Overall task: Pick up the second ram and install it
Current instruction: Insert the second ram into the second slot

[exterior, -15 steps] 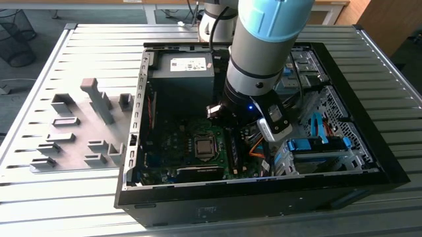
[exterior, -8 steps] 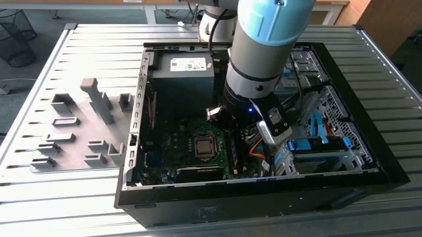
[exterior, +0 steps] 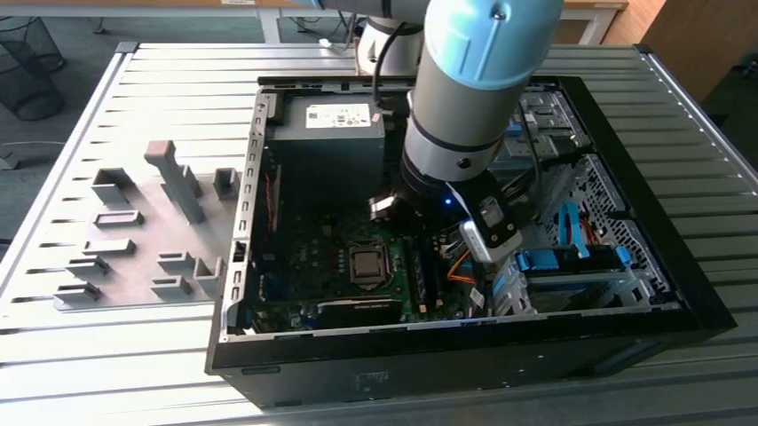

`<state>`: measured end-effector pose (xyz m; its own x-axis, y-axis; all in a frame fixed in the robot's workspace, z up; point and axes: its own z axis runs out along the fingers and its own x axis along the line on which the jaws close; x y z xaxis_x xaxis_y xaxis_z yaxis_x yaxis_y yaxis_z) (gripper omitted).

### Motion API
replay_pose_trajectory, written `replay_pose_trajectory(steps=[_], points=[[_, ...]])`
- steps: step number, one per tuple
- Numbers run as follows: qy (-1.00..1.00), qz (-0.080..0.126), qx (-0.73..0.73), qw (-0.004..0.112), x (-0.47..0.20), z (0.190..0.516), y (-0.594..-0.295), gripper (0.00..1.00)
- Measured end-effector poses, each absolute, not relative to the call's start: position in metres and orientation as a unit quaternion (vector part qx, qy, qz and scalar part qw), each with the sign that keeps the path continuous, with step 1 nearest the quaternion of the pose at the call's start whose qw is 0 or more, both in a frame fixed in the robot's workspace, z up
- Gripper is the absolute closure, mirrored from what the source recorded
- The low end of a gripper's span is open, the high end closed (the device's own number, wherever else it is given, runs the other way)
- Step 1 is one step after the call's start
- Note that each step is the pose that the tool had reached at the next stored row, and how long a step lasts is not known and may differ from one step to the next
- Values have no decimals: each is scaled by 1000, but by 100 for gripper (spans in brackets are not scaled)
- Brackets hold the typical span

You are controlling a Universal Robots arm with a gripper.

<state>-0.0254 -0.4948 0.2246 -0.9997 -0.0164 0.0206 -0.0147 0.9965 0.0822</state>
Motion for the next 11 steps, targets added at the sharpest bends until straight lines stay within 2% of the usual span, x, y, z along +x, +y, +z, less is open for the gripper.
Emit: replay_pose_trajectory(steps=[11], points=[[-999, -41, 8, 12, -27, 222, -495, 88]])
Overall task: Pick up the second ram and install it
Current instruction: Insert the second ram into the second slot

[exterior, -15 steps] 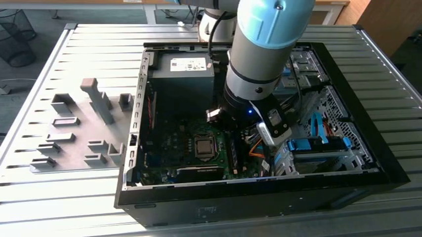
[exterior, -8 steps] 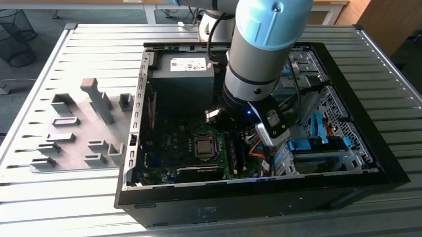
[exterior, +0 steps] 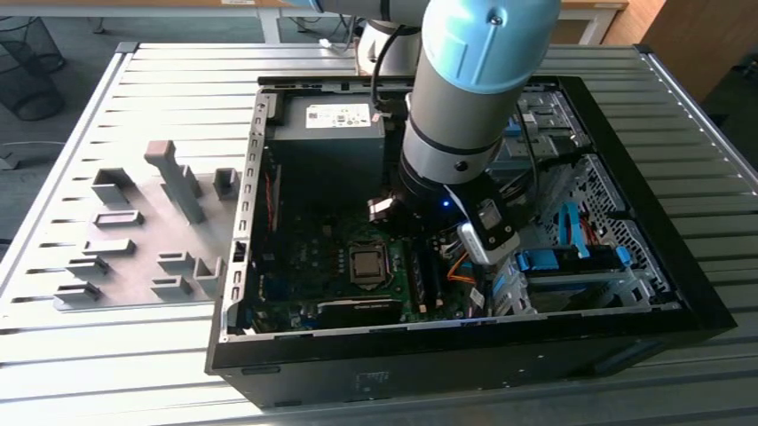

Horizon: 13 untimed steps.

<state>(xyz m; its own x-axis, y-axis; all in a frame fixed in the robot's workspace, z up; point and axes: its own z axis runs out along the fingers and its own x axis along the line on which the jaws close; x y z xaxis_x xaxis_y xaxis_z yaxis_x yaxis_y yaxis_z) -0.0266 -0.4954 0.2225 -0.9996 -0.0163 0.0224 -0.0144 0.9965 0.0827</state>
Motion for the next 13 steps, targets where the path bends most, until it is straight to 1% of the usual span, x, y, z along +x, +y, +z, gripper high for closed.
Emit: replay_pose_trajectory(steps=[13], points=[[-999, -41, 8, 12, -27, 223, -495, 88]])
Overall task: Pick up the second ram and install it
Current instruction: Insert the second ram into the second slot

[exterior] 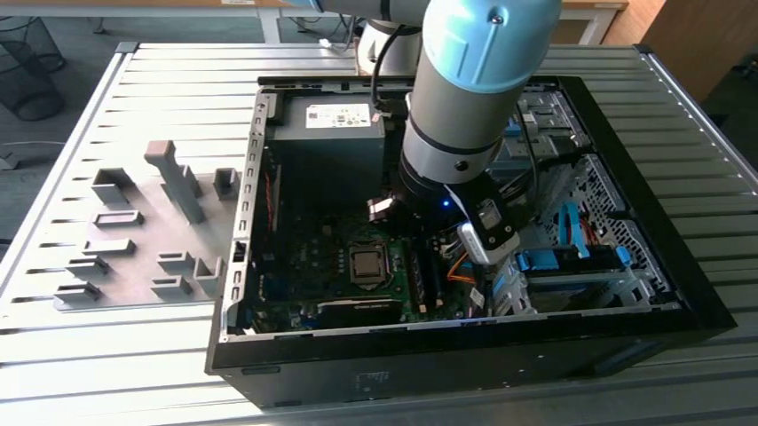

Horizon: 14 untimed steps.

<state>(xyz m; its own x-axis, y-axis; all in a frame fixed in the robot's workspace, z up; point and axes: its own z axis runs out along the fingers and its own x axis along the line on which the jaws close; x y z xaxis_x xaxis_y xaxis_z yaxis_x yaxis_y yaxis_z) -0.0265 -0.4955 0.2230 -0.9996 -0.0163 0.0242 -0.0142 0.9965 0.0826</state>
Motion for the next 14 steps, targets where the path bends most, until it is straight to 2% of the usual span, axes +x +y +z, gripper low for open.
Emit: replay_pose_trajectory(steps=[14], points=[[-999, -41, 8, 12, -26, 223, -498, 88]])
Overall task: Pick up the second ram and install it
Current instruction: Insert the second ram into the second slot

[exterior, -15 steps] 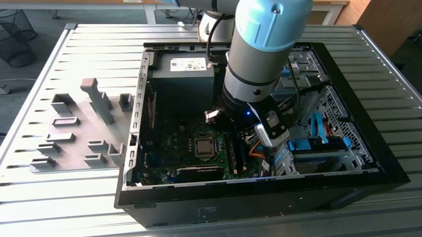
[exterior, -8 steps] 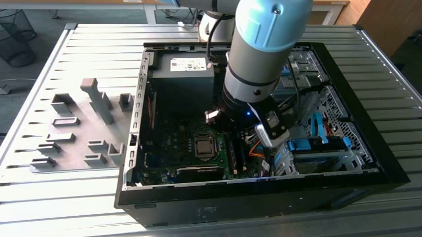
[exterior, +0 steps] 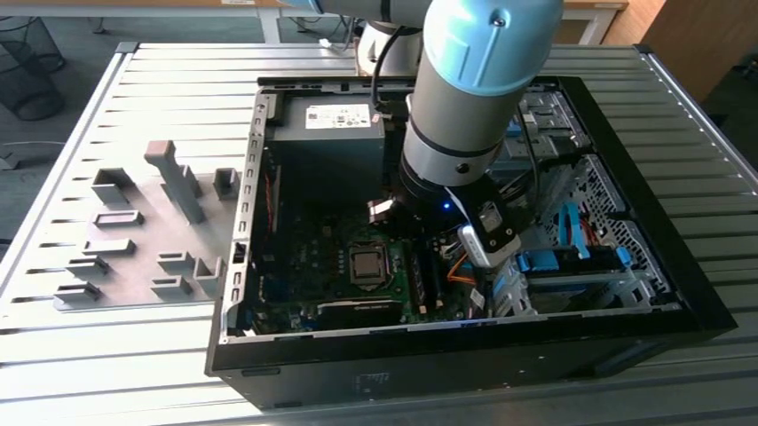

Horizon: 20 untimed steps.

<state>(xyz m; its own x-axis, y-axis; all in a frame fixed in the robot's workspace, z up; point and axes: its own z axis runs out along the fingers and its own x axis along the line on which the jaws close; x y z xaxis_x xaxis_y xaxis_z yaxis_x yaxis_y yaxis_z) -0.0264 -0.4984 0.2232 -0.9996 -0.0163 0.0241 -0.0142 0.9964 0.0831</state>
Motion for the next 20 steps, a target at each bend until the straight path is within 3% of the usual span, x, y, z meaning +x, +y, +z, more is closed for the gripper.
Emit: replay_pose_trajectory(steps=[20], points=[[-999, -42, -10, 12, -24, 223, -498, 88]])
